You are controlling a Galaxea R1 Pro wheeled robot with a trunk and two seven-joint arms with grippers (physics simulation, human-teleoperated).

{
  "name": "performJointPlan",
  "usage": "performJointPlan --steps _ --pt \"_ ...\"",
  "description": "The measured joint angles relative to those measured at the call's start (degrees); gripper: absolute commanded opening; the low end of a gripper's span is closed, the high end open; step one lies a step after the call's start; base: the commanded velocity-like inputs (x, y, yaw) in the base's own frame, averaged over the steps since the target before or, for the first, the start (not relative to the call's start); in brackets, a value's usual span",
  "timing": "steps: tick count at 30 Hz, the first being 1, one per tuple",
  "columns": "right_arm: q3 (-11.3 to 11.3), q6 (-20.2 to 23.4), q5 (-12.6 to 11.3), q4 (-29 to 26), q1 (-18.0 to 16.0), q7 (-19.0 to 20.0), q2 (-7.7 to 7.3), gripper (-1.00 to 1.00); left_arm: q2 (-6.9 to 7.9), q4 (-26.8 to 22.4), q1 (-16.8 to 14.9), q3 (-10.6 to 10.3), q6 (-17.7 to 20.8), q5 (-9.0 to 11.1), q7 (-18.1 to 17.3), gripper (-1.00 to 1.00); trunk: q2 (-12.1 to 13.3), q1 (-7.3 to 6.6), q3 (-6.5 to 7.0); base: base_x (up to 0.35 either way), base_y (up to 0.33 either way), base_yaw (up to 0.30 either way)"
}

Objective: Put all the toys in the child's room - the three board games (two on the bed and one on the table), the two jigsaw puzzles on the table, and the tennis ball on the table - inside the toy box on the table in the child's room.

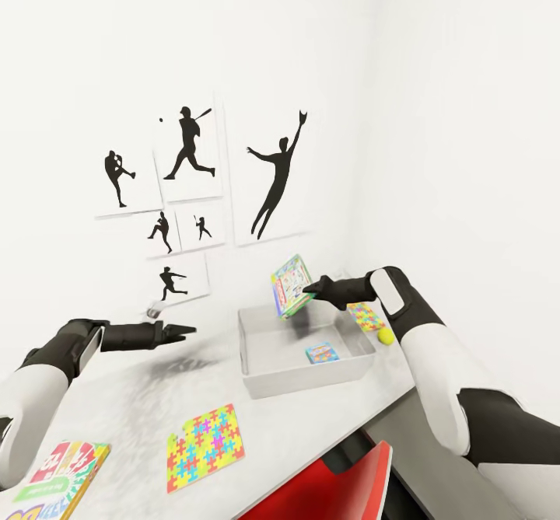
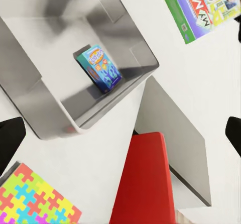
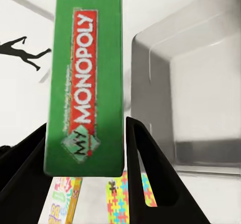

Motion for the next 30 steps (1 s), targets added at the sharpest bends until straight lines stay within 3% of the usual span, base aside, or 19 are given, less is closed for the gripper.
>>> performJointPlan --steps 12,30 --pt "-0.07 -0.01 -0.34 0.25 0.54 0.5 -0.02 -1.0 0.49 -0.03 0.03 0.1 0.49 0.05 -7.55 1.0 0.05 0.0 -0.72 0.0 0.0 0.0" --pt "0.22 -0.01 0.16 0.44 0.59 -0.01 0.38 -1.0 0.4 -0.03 0.07 0.11 0.42 0.04 -8.03 1.0 0.1 -0.01 -2.36 0.0 0.0 0.0"
